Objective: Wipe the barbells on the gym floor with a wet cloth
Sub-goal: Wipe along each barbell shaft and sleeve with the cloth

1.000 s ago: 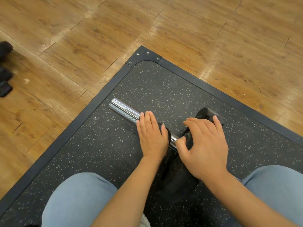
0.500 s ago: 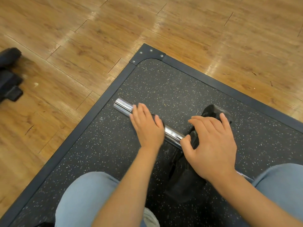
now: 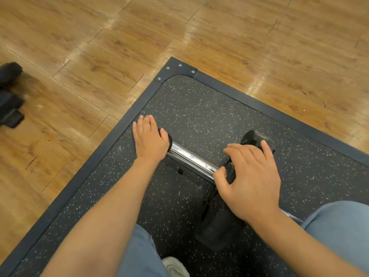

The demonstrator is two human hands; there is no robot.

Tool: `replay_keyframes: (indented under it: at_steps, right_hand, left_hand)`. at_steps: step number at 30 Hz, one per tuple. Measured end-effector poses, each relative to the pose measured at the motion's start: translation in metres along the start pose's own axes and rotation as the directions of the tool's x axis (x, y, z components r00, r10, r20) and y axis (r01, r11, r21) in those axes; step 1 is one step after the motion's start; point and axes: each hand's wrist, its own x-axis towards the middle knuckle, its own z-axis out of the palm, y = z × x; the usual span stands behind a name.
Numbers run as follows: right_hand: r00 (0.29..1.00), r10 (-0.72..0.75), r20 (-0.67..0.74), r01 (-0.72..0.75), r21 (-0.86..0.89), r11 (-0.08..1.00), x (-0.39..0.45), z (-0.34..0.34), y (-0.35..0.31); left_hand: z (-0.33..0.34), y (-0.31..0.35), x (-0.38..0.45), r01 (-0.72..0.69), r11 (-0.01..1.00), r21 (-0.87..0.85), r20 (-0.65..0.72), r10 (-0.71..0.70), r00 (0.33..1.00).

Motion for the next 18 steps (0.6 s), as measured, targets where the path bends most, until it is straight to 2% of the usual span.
replay_keyframes:
  at_steps: [4,6,9,11,14,18]
  right_hand:
    - [1.000,0.003,-0.007,-0.003,0.004,1.000,0.000,0.000,-0.001]
    - [1.000,0.007,-0.008,-0.007,0.007,1.000,0.001,0.001,0.000]
    - [1.000,0.007,-0.015,-0.008,-0.003,1.000,0.001,0.001,0.001]
    - [1.000,0.007,-0.023,-0.007,-0.006,1.000,0.001,0.002,0.001]
    - [1.000,0.013,-0.021,-0.013,-0.004,1.000,0.001,0.003,0.002]
    - [1.000,0.015,-0.024,-0.015,0.005,1.000,0.002,0.003,0.002]
  left_hand:
    - [0.009,0.017,-0.016,0.020,0.997,-0.072,-0.052,-0.024,0.998]
    - [0.016,0.033,-0.040,-0.101,0.987,-0.122,-0.106,0.088,0.990]
    - [0.032,0.065,-0.085,-0.314,0.928,-0.201,-0.208,0.273,0.939]
    - [0.042,0.084,-0.107,-0.392,0.895,-0.214,-0.241,0.341,0.909]
    - [0.052,0.089,-0.112,-0.441,0.881,-0.169,-0.276,0.387,0.880]
    - [0.060,0.073,-0.101,-0.543,0.839,-0.024,-0.363,0.499,0.787]
